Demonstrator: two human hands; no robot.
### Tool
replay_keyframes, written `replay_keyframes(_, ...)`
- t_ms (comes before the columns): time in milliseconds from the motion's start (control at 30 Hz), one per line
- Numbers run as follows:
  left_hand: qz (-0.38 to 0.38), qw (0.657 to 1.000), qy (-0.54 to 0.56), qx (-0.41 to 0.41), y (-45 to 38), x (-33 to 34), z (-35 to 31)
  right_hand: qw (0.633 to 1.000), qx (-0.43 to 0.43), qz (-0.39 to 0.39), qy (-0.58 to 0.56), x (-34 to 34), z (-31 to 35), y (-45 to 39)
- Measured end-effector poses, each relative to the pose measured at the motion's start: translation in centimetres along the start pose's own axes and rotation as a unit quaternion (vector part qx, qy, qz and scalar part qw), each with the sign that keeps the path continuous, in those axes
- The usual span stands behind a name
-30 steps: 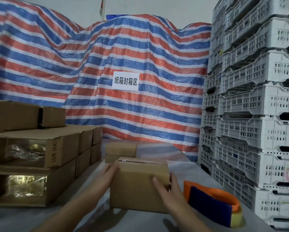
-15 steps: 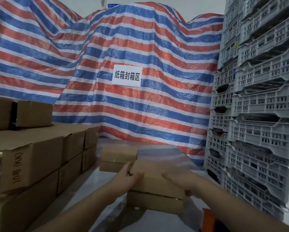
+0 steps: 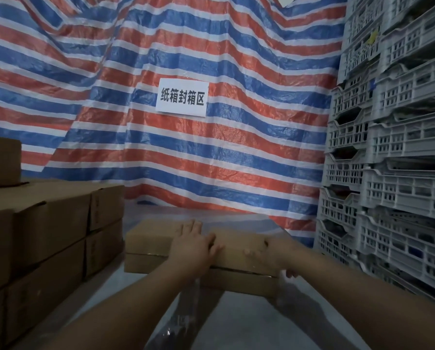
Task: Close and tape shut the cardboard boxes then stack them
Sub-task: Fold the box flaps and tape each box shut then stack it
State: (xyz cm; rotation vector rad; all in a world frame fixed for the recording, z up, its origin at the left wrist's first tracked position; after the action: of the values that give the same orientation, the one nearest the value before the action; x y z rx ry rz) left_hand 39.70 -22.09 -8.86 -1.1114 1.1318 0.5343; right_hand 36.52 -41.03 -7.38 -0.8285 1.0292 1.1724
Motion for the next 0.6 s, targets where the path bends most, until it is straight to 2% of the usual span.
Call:
replay_keyframes(100, 0.022, 0.999, -0.031, -0.013, -1.6, 1.1, 1.3, 0.997, 0.009, -0.034, 0.073, 0.4, 0.6, -3.0)
replay_keyframes(167, 0.03, 0.999, -0.031, -0.026, -1.9, 1.7, 2.0, 0.996, 0.009, -0.035, 0.081, 0.7, 1.1, -4.8)
replay_keyframes(300, 0.04, 0.998, -0.024, -0.031, -1.9, 2.7, 2.6, 0.999, 0.015, -0.047, -0.02, 0.0, 1.5, -6.6)
replay_keyframes(433, 0.044, 0.998, -0.027, -0.038, -2.0, 2.7, 2.7, 0.999, -0.017, -0.032, 0.023, 0.7, 2.1, -6.6)
replay_keyframes(533, 0.052, 0.997, -0.001, -0.054, -1.5, 2.0, 2.5, 0.996, -0.045, -0.052, 0.057, 0.4, 2.5, -5.8)
replay_keyframes(600, 0.03, 0.997, 0.02, -0.066, -1.0, 0.6, 2.0, 0.991, -0.043, -0.075, 0.105, 0.0, 2.9, -4.9)
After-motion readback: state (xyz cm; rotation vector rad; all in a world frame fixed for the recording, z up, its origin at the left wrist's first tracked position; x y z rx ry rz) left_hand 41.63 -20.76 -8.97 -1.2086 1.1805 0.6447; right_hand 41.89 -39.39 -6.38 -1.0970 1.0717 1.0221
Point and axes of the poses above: each hand's wrist, its own y-axis away from the middle knuckle, its own x-axis out of the palm, z = x × y, the point moved 8 cm from there along -y, towards the middle knuckle, and after that the axes turned 8 degrees about x, right-handed, at the moved point
